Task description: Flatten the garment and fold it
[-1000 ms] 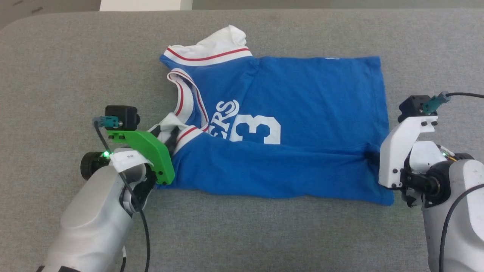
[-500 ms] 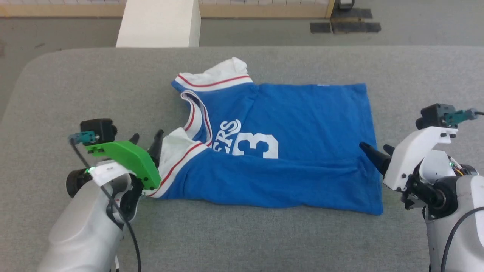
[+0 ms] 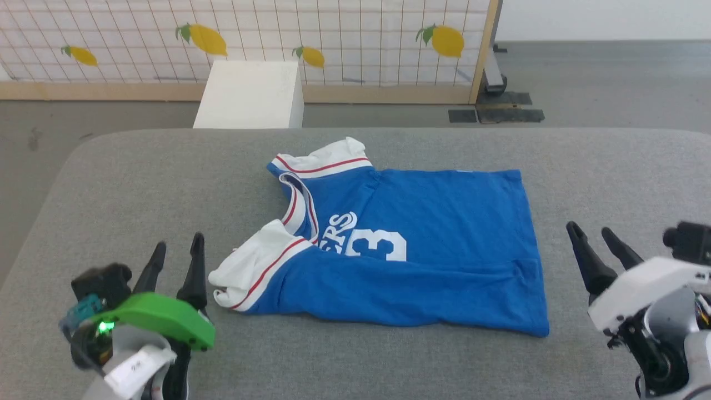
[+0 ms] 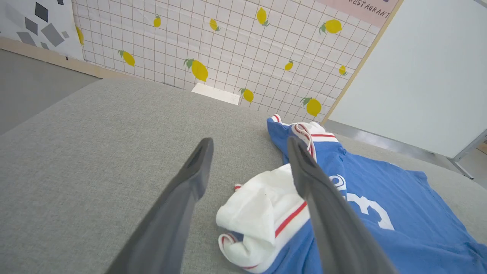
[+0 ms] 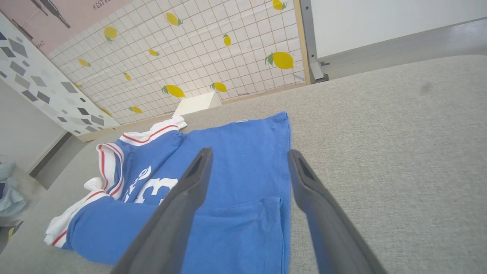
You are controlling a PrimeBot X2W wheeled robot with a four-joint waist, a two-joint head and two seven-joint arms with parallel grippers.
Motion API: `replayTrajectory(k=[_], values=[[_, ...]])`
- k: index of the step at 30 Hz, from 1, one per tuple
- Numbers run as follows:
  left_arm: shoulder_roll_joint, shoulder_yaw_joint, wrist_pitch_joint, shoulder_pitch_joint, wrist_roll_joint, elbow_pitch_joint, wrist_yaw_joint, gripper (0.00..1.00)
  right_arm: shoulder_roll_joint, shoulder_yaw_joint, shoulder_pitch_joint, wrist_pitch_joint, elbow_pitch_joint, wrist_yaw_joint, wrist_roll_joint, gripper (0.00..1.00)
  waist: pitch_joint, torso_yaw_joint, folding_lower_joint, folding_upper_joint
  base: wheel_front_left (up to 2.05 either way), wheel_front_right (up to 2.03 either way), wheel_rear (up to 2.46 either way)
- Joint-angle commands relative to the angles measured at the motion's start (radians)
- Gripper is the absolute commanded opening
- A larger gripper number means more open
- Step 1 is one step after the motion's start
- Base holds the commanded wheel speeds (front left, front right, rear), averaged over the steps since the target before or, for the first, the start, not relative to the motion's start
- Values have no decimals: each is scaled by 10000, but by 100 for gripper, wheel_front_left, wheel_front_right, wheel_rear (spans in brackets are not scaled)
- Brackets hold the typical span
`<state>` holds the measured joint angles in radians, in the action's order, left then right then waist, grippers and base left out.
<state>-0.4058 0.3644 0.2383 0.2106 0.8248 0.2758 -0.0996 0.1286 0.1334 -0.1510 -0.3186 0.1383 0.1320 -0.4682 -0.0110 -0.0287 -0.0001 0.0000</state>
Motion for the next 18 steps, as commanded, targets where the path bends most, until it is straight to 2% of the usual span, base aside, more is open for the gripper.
replayTrajectory(k=[1,6,13,16,18], values=[[-15,-118,96,-375,-191,-199,-117,100,7,41,281,323,-108,-13,-76,100,188,-2,1,0,0,0,0],[179,-393,188,-1352,-202,-727,-332,100,-173,183,989,783,-139,-13,-278,100,294,17,1,0,0,0,0],[277,-545,151,-1764,-189,-807,-331,100,-319,337,1272,813,-161,-13,-389,100,277,81,1,0,0,0,0],[235,-350,-450,-1586,-162,-762,-468,100,-350,367,1244,764,-182,-13,-394,100,207,92,1,0,0,0,0],[139,-129,-1292,-1321,-114,-647,-639,100,-365,396,1233,705,-183,-13,-395,100,159,80,1,0,0,0,0]])
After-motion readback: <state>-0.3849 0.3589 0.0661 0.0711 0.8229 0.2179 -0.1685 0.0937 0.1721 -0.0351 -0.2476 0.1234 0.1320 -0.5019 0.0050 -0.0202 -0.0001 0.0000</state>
